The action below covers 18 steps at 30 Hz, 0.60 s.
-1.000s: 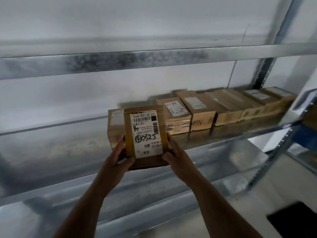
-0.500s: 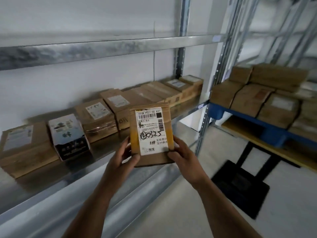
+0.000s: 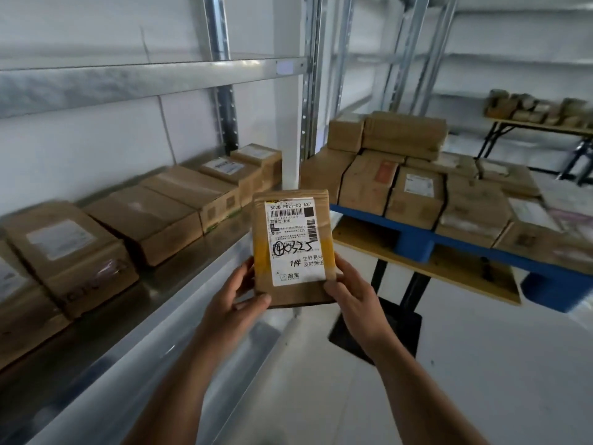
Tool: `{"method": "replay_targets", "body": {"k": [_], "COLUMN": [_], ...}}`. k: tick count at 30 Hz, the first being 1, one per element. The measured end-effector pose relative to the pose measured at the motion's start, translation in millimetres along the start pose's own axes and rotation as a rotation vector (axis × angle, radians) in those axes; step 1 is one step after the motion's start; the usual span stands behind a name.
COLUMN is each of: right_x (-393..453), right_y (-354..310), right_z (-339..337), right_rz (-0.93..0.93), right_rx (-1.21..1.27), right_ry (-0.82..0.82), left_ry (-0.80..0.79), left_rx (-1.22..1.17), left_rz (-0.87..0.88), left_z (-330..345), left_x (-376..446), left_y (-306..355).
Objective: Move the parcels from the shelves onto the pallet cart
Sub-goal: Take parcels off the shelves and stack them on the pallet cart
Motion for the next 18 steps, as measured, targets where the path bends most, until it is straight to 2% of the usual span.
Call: {"method": "replay_targets", "body": {"k": [10,18], "right_x": [115,155], "right_y": [-23,-34], "right_z": [-69,-143], "right_rz": [-0.075,-0.108], "right_rx": [-0.025,-0.039], "right_ry": [0.242,0.324], "left_ry": [-0.207,-0.371], "left_rx": [-0.043,-0.078], "left_rz": [0.156,0.267], "left_z": [62,143], "left_x": [141,224], "left_y": [52,89]}}
Point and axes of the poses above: each hand's wrist, its own x-axis towards the middle knuckle, its own z-axis out of the palm, y = z × x, the point moved 5 cm from there along x, towards the middle knuckle, and after that the axes turned 6 degrees about y, right-handed, at the moved point
